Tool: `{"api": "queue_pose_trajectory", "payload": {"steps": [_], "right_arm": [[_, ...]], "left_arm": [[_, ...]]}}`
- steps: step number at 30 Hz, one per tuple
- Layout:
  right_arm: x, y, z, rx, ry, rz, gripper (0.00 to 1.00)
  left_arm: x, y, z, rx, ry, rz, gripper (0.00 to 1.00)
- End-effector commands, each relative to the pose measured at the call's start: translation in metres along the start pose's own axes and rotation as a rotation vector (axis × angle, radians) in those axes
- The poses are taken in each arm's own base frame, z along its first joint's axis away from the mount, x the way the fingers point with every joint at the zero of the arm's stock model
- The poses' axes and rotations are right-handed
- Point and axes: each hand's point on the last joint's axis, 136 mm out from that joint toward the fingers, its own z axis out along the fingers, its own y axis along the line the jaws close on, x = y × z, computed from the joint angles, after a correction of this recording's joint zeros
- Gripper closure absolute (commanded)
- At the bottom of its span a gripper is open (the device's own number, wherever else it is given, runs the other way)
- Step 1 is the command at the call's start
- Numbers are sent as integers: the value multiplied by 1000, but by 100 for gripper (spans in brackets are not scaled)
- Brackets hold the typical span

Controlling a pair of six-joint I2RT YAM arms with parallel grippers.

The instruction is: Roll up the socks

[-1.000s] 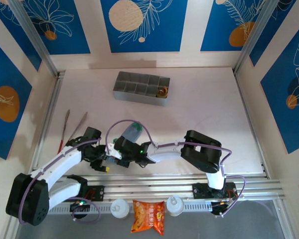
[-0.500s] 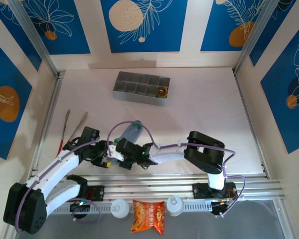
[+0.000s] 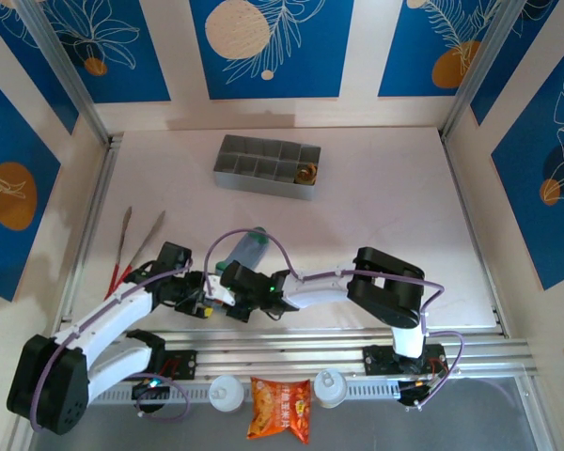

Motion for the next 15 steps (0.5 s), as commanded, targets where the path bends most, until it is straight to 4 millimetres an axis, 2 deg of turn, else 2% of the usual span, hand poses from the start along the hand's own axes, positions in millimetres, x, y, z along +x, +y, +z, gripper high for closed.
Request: {"api": "queue_pose_trajectory", "payload": {"steps": [1, 3, 7, 11, 15], "right_arm": [[-17, 4, -13, -42, -73, 16, 100], [-21, 5, -16, -56, -88, 18, 100], [-22, 8, -18, -68, -93, 24, 100], [-21, 12, -17, -95, -89, 30, 100], [-17, 17, -16, -128, -84, 53, 100]], "left_arm": [[8, 16, 4, -59, 38, 27, 35], [8, 16, 6, -58, 37, 29, 36], [8, 19, 8, -79, 35, 36, 46], [5, 29, 9, -114, 22, 38, 61], [1, 44, 8, -167, 1, 42, 67]]}}
